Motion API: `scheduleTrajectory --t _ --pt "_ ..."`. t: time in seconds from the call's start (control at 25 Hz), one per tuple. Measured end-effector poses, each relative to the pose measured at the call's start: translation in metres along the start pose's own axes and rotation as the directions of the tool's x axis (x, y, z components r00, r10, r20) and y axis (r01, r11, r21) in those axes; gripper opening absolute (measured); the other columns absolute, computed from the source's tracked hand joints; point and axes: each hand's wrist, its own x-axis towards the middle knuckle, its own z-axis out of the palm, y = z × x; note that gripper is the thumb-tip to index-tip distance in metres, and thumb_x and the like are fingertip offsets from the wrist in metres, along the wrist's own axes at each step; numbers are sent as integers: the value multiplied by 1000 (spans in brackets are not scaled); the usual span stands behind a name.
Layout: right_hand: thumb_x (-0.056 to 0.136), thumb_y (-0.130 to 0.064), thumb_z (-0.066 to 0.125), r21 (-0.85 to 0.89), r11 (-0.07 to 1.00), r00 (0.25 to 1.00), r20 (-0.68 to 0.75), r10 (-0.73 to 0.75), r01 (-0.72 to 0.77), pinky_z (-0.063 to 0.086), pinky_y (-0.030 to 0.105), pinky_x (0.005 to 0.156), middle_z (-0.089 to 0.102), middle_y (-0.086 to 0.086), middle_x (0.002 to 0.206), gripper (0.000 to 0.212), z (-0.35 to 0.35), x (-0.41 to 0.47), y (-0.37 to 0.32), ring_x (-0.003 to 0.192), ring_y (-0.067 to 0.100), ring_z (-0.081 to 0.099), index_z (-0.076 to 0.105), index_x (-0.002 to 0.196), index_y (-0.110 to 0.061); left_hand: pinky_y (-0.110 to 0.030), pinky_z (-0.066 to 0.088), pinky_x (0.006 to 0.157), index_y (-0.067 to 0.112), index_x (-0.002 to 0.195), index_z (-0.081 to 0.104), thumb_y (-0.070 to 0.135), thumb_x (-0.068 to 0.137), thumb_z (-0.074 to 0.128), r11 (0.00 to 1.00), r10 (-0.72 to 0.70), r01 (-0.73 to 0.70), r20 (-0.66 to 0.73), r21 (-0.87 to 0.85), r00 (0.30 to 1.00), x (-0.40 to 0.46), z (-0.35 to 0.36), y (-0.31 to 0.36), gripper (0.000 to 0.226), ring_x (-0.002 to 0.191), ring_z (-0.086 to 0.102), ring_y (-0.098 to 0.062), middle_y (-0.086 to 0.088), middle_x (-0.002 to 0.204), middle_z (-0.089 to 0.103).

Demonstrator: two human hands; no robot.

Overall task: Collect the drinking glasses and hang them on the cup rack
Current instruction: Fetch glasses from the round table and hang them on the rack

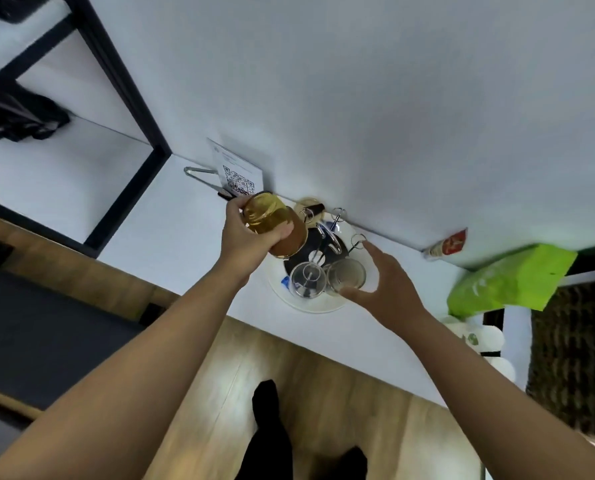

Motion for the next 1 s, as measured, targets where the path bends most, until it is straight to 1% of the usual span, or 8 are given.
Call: scheduleTrajectory --t 0.16,0.24,0.32,0.44,0.56,0.72,0.8,1.0 --pt "79 -46 88 -13 1000 999 -34 10 -10 33 32 110 44 5 159 104 12 15 0 145 25 41 29 162 -29 -21 52 93 29 134 45 26 64 99 993 88 -89 12 74 996 13 10 -11 89 110 63 -3 9 125 62" --pt "78 -46 89 -12 1000 999 -50 8 -9 35 34 111 44 5 159 104 18 21 -3 145 25 41 29 162 -29 -14 50 89 31 132 45 24 63 99 988 113 -116 30 105 993 18 12 -16 88 106 61 7 16 121 61" --pt "77 -47 89 -3 1000 998 -55 16 -16 38 38 113 45 4 158 105 25 26 -5 145 25 41 30 161 -29 -9 48 86 33 131 44 23 63 98 977 149 -157 62 143 987 19 15 -20 88 103 59 13 23 117 60" --pt "76 -50 88 -1 999 998 -52 37 -37 39 42 113 45 3 157 106 36 31 -5 145 25 40 29 161 -31 -14 50 90 36 129 44 26 63 98 947 222 -242 118 211 968 18 19 -31 86 106 61 6 27 115 62" --pt "76 -52 88 -24 998 997 -52 55 -56 38 43 113 42 4 160 108 45 34 -3 148 26 36 27 162 -31 -21 52 91 36 130 44 29 65 97 918 262 -301 175 258 949 18 21 -44 84 108 64 -2 22 117 64" --pt "73 -54 89 -41 997 997 -29 70 -71 36 46 117 36 6 164 113 54 36 1 153 28 28 25 163 -32 -25 54 93 31 134 44 24 70 95 892 286 -350 244 285 927 24 19 -60 83 111 62 -5 18 120 61" --pt "74 -53 89 -53 996 997 -24 67 -69 34 46 118 33 6 166 114 58 35 1 155 28 24 22 164 -32 -25 55 92 31 135 43 24 70 95 877 289 -369 274 309 917 28 18 -67 83 112 61 -6 15 122 60" --pt "75 -52 89 -82 994 995 -62 72 -77 33 48 120 33 7 166 115 68 35 -1 156 30 22 19 164 -30 -32 58 94 31 139 39 23 72 95 854 272 -387 337 347 901 32 21 -85 87 117 61 -10 13 127 58"
